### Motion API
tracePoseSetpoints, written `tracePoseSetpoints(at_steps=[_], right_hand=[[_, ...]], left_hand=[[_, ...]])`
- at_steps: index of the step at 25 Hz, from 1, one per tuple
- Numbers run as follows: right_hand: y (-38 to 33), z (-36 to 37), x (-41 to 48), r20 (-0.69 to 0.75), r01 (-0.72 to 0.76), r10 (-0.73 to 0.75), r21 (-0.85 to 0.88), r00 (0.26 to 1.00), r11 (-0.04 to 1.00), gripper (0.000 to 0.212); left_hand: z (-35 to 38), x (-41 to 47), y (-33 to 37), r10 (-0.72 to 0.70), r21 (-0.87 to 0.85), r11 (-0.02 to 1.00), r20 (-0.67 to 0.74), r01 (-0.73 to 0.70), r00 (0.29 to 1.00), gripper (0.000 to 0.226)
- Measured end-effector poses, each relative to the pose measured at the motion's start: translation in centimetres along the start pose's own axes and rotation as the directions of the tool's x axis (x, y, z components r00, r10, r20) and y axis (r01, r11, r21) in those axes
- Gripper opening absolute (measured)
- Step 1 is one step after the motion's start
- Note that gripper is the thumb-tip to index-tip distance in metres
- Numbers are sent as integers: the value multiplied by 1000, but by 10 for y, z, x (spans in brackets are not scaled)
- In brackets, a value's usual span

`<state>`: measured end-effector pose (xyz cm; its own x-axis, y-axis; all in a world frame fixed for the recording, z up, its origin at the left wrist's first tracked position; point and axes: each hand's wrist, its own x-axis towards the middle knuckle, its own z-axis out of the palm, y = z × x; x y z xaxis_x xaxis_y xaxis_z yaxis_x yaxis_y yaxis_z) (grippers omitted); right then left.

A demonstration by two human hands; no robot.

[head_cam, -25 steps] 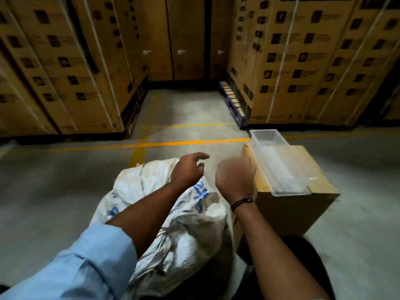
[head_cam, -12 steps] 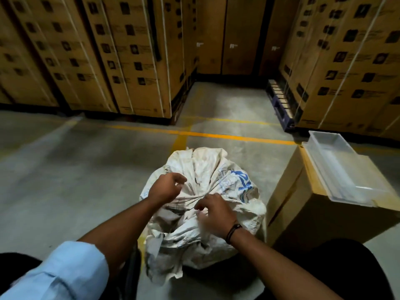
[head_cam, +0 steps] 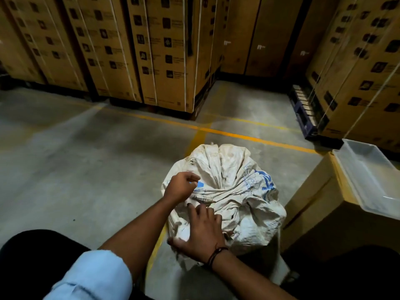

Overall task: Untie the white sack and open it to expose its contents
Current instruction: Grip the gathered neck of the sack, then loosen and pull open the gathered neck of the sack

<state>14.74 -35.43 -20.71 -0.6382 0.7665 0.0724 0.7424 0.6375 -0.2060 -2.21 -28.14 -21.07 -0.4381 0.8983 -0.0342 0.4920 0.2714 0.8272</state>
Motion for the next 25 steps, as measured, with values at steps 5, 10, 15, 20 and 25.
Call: tracePoseSetpoints(at_steps=[5,10,15,20,25], right_hand=[[31,-7,3,70,22,-19,-45,997,999,47],[73,-54,21,-91,-179,260,510,961,841,28],[116,-111,34,-203,-90,318,698,926,710,35],[154,-146,39,-345,13,382,757,857,654,26],[200,-162,32,-436,-66,503,703,746,708,29]], left_hand=[[-5,-14,7,17,-133,991,26,-13,1000,28],[-25,-19,14,109,-176,981,174,-78,979,32],[-35,-17,54,201,-194,968,222,-159,954,47],[-39,-14,85,287,-92,956,508,-280,812,51],[-24,-14,131,210,21,949,703,-315,680,57]])
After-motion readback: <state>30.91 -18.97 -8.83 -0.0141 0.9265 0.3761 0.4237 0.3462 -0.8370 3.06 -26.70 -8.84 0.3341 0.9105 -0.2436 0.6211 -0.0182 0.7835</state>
